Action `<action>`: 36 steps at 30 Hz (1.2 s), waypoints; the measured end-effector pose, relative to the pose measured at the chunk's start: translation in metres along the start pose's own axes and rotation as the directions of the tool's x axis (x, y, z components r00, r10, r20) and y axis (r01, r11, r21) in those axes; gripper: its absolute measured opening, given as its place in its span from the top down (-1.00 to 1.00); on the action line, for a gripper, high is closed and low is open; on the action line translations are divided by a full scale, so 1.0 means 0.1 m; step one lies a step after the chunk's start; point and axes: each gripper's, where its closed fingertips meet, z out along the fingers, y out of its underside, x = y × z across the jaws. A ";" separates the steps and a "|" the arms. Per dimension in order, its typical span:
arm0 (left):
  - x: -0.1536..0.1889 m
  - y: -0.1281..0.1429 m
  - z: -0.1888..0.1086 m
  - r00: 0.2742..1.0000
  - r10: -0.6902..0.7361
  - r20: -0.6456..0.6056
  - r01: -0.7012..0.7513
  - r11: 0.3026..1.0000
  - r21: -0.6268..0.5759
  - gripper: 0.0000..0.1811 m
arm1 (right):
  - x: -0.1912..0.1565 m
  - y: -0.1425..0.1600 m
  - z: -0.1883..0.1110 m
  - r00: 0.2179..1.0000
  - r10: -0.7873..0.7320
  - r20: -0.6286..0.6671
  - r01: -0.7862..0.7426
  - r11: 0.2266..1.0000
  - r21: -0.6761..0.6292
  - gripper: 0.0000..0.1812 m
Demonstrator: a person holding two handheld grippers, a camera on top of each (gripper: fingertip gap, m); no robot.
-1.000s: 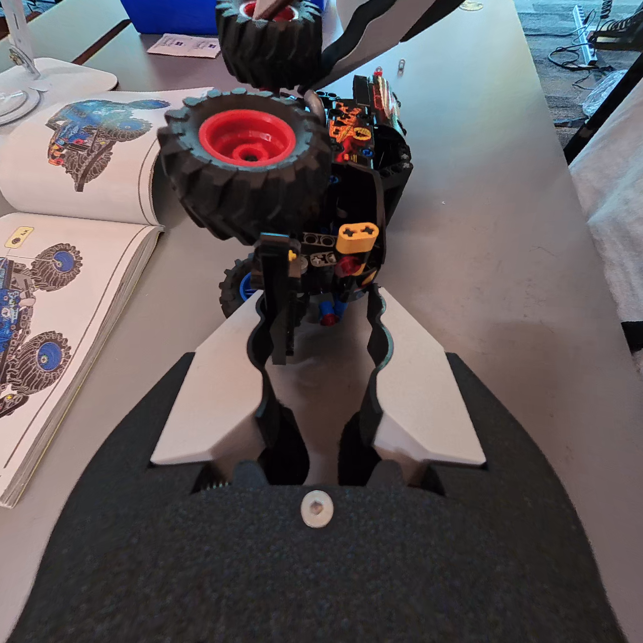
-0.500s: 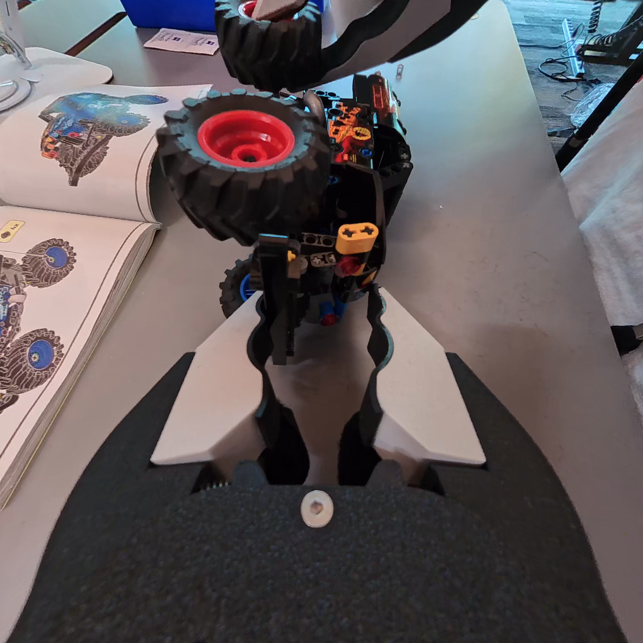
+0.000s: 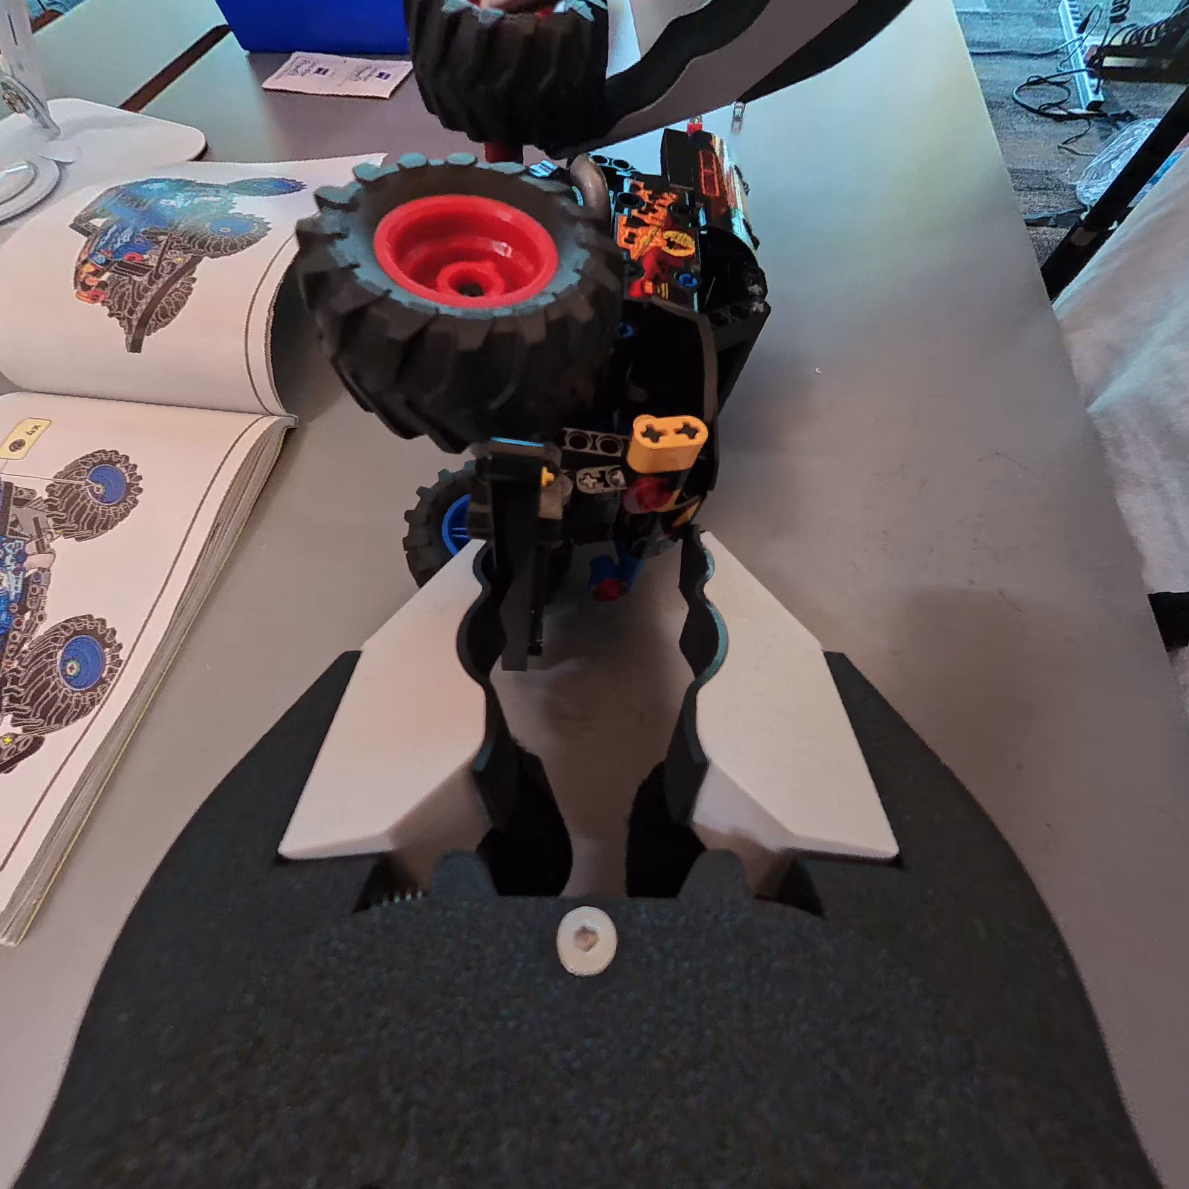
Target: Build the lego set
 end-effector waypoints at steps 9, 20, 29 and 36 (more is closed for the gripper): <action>0.00 -0.01 0.00 1.000 -0.007 0.001 0.007 1.000 0.006 0.43 | 0.00 0.03 0.06 1.000 -0.023 0.010 0.023 1.000 -0.008 0.68; 0.01 -0.01 0.00 1.000 -0.007 -0.004 0.007 1.000 0.002 0.43 | 0.01 0.04 0.02 0.992 0.125 0.023 -0.125 0.992 -0.002 0.54; 0.02 -0.01 0.01 1.000 0.002 0.003 -0.002 1.000 -0.001 0.43 | -0.02 0.03 -0.03 1.000 0.020 -0.024 -0.021 1.000 -0.004 0.67; 0.01 -0.01 0.00 1.000 -0.007 0.002 0.007 1.000 0.003 0.44 | -0.01 0.04 0.01 0.996 -0.087 -0.002 0.087 0.996 -0.020 0.69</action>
